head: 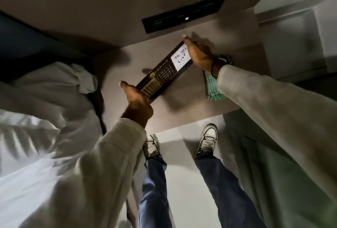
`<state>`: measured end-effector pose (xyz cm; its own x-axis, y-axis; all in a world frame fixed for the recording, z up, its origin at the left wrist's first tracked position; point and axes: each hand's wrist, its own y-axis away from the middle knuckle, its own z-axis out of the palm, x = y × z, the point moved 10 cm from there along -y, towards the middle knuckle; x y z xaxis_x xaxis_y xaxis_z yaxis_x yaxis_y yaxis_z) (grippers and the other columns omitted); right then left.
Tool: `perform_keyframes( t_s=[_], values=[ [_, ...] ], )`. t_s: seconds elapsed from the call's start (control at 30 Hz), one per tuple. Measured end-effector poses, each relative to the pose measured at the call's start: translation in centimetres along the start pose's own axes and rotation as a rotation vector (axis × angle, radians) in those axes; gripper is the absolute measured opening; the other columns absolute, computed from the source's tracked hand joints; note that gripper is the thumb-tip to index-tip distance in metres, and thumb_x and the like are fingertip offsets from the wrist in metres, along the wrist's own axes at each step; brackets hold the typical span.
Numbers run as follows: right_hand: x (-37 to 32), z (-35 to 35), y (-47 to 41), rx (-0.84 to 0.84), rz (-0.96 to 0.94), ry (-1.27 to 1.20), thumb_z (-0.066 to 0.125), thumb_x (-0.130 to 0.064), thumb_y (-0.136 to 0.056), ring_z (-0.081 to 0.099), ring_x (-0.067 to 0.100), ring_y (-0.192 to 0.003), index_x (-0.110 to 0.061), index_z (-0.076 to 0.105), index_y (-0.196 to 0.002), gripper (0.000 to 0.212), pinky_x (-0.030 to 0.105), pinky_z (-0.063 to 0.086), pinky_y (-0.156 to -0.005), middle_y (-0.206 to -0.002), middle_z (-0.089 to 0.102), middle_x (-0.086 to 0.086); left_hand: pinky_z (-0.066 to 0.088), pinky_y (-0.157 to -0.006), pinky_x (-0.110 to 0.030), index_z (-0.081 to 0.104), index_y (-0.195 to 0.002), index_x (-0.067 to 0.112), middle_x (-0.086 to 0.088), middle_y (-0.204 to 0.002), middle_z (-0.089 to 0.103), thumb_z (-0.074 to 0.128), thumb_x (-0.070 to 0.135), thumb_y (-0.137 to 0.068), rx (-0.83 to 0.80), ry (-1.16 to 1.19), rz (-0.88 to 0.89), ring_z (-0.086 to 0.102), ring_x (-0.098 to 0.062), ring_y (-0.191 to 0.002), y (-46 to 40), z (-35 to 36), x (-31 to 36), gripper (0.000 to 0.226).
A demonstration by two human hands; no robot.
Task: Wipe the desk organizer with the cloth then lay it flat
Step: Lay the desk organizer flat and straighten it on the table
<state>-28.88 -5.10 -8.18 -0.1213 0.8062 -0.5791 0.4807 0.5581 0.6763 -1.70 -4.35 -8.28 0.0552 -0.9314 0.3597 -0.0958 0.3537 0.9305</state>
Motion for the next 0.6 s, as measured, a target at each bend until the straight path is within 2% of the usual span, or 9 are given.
perform_keyframes(
  t_s=[0.03,0.1,0.17,0.2,0.3,0.4,0.5,0.53,0.6],
  values=[
    [0.5,-0.4,0.1,0.035,0.011,-0.029,0.033,-0.067,-0.097,0.071,0.026,-0.087,-0.018,0.062,-0.07,0.063,0.032,0.054,-0.082,-0.09,0.078,0.007,0.054,-0.086,-0.029,0.034,-0.155,0.011,-0.015,-0.127,0.069,0.013,0.075,-0.096,-0.029,-0.011,0.019,0.07,-0.022,-0.082,-0.1,0.2,1.1,0.09],
    [1.4,-0.9,0.4,0.082,0.029,-0.082,0.037,-0.065,-0.098,0.071,0.03,-0.093,-0.017,0.057,-0.063,0.063,0.037,0.055,-0.087,-0.09,0.076,0.009,0.054,-0.064,-0.022,0.03,-0.158,0.009,-0.013,-0.14,0.06,0.014,0.074,-0.097,-0.06,-0.046,0.08,0.071,-0.013,-0.072,-0.1,0.5,3.6,0.09],
    [2.2,-0.8,0.8,0.09,0.04,-0.171,0.038,-0.06,-0.099,0.071,0.035,-0.099,-0.015,0.059,-0.067,0.06,0.044,0.055,-0.092,-0.094,0.075,0.013,0.052,-0.043,-0.02,0.025,-0.16,0.008,-0.006,-0.14,0.057,0.02,0.073,-0.098,-0.073,-0.059,0.13,0.069,-0.006,-0.06,-0.2,0.8,5.6,0.09],
    [2.5,-0.6,1.1,0.094,0.044,-0.21,0.038,-0.058,-0.1,0.072,0.035,-0.098,-0.012,0.064,-0.075,0.059,0.043,0.056,-0.089,-0.094,0.076,0.013,0.05,-0.04,-0.019,0.023,-0.16,0.008,-0.006,-0.146,0.054,0.021,0.072,-0.098,-0.082,-0.057,0.144,0.063,-0.001,-0.062,-0.2,1.0,6.4,0.089],
    [3.1,-0.5,1.6,0.142,0.066,-0.226,0.035,-0.058,-0.101,0.071,0.031,-0.102,-0.006,0.074,-0.097,0.065,0.042,0.056,-0.093,-0.106,0.077,0.014,0.049,-0.044,-0.015,0.018,-0.162,0.01,-0.01,-0.159,0.041,0.02,0.073,-0.098,-0.129,-0.046,0.162,0.053,0.003,-0.077,-0.6,1.5,7.8,0.089],
    [3.4,-0.4,1.7,0.174,0.072,-0.232,0.034,-0.057,-0.102,0.071,0.031,-0.102,-0.012,0.071,-0.088,0.06,0.041,0.054,-0.093,-0.108,0.077,0.016,0.051,-0.047,-0.017,0.018,-0.162,0.011,-0.01,-0.159,0.042,0.021,0.074,-0.098,-0.191,-0.037,0.173,0.062,0.0,-0.085,-1.3,2.0,8.4,0.09],
    [3.7,-0.4,1.7,0.18,0.092,-0.248,0.033,-0.056,-0.103,0.069,0.029,-0.094,-0.014,0.068,-0.076,0.06,0.034,0.052,-0.079,-0.091,0.074,0.008,0.051,-0.055,-0.017,0.027,-0.16,0.015,-0.007,-0.155,0.049,0.022,0.074,-0.097,-0.198,-0.084,0.194,0.067,-0.007,-0.078,-1.4,1.9,8.7,0.086],
    [3.7,-0.4,1.7,0.178,0.093,-0.261,0.033,-0.055,-0.103,0.07,0.028,-0.094,-0.012,0.07,-0.079,0.062,0.034,0.053,-0.079,-0.089,0.074,0.007,0.05,-0.058,-0.019,0.029,-0.159,0.015,-0.007,-0.154,0.051,0.022,0.073,-0.098,-0.193,-0.089,0.201,0.066,-0.009,-0.077,-1.5,1.8,8.7,0.085],
    [3.8,-0.5,1.7,0.191,0.099,-0.291,0.034,-0.054,-0.103,0.071,0.031,-0.1,-0.001,0.074,-0.097,0.066,0.04,0.056,-0.088,-0.102,0.076,0.014,0.048,-0.067,-0.019,0.03,-0.159,0.014,-0.006,-0.153,0.052,0.021,0.072,-0.099,-0.181,-0.096,0.196,0.065,-0.009,-0.08,-1.7,1.7,8.6,0.084]
  ],
)
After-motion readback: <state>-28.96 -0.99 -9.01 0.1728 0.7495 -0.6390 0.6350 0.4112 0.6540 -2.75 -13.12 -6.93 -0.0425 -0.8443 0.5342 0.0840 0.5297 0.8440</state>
